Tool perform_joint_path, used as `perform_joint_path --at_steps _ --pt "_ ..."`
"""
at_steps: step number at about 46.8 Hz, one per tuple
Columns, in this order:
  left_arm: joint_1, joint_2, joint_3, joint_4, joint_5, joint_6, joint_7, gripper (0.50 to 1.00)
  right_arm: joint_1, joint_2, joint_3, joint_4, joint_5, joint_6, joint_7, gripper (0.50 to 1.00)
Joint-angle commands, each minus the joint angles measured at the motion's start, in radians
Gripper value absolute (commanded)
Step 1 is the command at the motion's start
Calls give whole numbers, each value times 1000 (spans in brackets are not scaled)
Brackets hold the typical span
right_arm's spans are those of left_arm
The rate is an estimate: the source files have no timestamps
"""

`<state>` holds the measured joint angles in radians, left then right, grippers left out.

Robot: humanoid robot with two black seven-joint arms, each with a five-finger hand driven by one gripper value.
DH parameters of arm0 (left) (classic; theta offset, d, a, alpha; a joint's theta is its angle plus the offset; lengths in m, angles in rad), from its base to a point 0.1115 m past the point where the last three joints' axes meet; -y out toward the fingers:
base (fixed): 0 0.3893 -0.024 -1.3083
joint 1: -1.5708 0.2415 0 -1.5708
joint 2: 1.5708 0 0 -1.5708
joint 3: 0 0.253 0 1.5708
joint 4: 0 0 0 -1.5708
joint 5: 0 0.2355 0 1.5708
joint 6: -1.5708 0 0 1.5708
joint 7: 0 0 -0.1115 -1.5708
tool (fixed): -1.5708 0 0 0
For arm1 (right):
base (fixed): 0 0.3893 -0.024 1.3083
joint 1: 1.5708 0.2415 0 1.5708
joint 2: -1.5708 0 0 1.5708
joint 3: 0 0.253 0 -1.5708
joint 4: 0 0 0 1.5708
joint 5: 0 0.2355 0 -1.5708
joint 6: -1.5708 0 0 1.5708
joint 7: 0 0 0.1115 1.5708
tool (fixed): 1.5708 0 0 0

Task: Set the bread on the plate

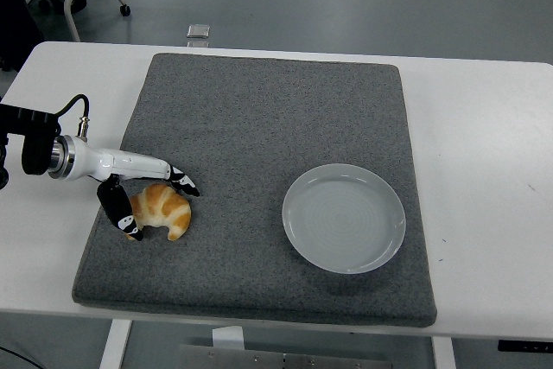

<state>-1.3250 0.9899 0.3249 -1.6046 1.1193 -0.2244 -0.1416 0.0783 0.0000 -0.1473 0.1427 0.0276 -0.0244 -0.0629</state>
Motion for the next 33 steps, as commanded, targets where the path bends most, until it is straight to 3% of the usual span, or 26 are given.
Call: perform_joint_path --at_steps 1,12,19,33 --pt "0 -2 0 0 2 0 1 962 0 0 0 0 0 0 0 930" --pt "-2 -7 -4 2 20 16 1 943 0 0 0 0 0 0 0 930" --pt "0 -8 -13 2 54 62 -1 943 0 0 0 0 0 0 0 930" --pt "21 -11 -13 -3 111 66 -4 941 0 0 0 0 0 0 0 930"
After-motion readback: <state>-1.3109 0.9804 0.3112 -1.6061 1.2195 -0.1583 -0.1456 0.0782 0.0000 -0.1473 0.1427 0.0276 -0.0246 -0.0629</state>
